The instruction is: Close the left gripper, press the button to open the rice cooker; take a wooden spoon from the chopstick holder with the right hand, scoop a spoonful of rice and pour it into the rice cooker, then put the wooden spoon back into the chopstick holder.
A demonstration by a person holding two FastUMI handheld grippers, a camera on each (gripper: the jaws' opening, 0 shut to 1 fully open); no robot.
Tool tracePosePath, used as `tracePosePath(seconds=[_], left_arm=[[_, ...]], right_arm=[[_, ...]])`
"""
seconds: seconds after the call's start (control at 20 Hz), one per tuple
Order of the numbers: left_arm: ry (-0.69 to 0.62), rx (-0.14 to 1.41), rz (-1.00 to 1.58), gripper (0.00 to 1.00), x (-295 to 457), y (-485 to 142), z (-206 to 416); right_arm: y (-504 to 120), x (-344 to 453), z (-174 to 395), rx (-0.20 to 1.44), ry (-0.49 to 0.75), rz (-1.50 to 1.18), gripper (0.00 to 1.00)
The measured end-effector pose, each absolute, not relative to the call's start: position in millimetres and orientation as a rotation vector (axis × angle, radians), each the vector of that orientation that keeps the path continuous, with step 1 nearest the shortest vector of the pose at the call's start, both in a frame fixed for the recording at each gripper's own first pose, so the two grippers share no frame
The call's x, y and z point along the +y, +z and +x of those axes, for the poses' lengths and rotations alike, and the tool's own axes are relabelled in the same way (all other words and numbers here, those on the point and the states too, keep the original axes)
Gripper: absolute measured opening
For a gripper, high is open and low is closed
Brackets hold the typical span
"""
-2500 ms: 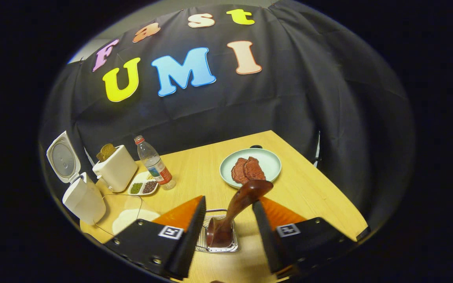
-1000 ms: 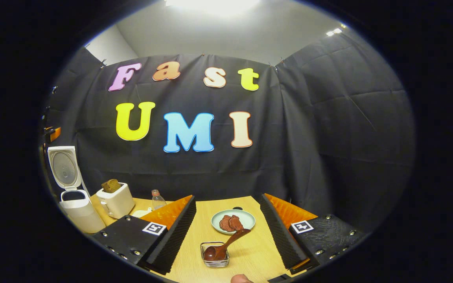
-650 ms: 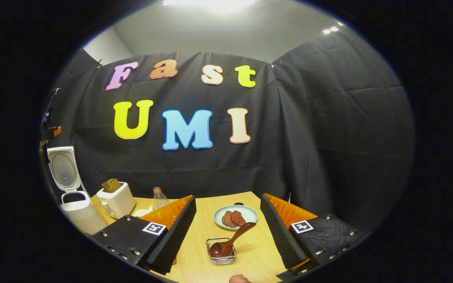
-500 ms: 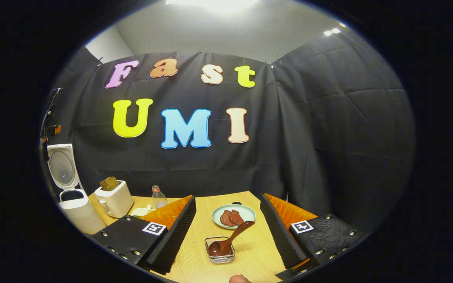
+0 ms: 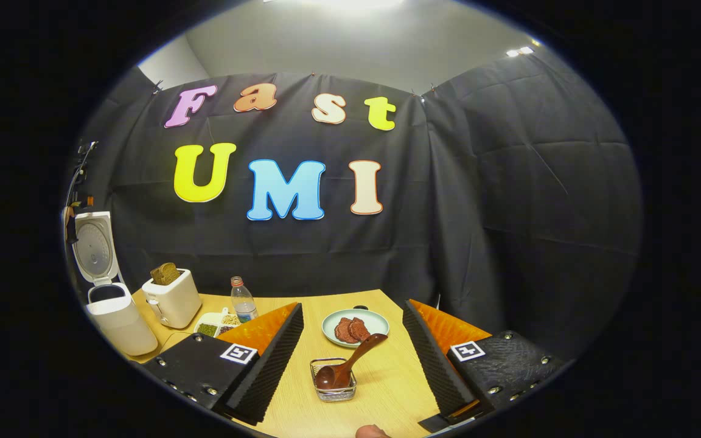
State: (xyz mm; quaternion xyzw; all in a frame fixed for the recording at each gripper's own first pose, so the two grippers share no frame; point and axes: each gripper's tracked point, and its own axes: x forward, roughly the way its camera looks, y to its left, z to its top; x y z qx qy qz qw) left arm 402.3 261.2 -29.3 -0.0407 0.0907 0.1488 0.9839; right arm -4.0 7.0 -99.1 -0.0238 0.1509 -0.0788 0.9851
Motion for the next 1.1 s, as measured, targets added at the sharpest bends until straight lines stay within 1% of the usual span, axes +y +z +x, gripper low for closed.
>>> tracePosePath(seconds=[0.1, 0.15, 0.2, 0.25, 0.3, 0.35, 0.4, 0.45, 0.6, 0.7, 0.8, 0.85, 0.9, 1.05, 1.1], left_arm=[[0.313, 0.243, -0.108, 0.91, 261.9, -47.7, 394.9], [0.311, 0.218, -0.083, 0.9, 261.3, -41.7, 397.5], [0.308, 0.233, -0.084, 0.9, 258.0, -44.8, 396.6], [0.306, 0.232, -0.077, 0.98, 256.6, -45.3, 396.4], [0.304, 0.234, -0.081, 0.93, 254.1, -44.4, 395.3], [0.302, 0.239, -0.083, 0.98, 252.4, -44.9, 392.8], [0.3, 0.243, -0.088, 0.95, 250.1, -45.4, 388.3], [0.296, 0.246, -0.091, 0.96, 246.2, -44.7, 382.6], [0.29, 0.256, -0.088, 0.95, 240.3, -44.9, 375.6], [0.284, 0.258, -0.09, 0.97, 235.6, -45.8, 368.9], [0.276, 0.258, -0.083, 0.94, 219.2, -48.1, 350.4], [0.273, 0.26, -0.08, 0.94, 214.2, -47.2, 344.5], [0.27, 0.261, -0.081, 0.96, 209.9, -48.3, 339.6], [0.262, 0.274, -0.089, 0.94, 197.0, -52.8, 327.7], [0.258, 0.281, -0.093, 0.96, 192.7, -54.8, 320.9]], right_arm=[[-96.1, 3.9, -3.9, 0.301, -0.15, -0.054, 0.99], [-94.0, 2.6, -3.4, 0.297, -0.145, -0.052, 0.99], [-93.5, 0.7, -2.9, 0.295, -0.141, -0.051, 1.0], [-92.2, -2.1, -2.6, 0.293, -0.137, -0.05, 1.0], [-91.6, -4.9, -2.0, 0.293, -0.134, -0.05, 1.0], [-91.2, -7.4, -1.6, 0.291, -0.131, -0.049, 1.0], [-92.0, -9.4, -1.5, 0.295, -0.127, -0.046, 1.0], [-93.4, -11.7, -1.0, 0.299, -0.122, -0.042, 1.0], [-94.4, -16.4, 3.0, 0.304, -0.109, -0.021, 1.0], [-93.5, -17.9, 4.8, 0.3, -0.095, -0.015, 1.0], [-91.4, -20.3, 6.7, 0.295, -0.081, -0.029, 1.0], [-90.2, -21.4, 7.2, 0.295, -0.074, -0.037, 1.0], [-88.9, -23.6, 7.9, 0.293, -0.067, -0.044, 0.99], [-83.8, -27.6, 10.9, 0.283, -0.05, -0.037, 1.0], [-83.5, -29.3, 10.7, 0.281, -0.045, -0.032, 1.0]])
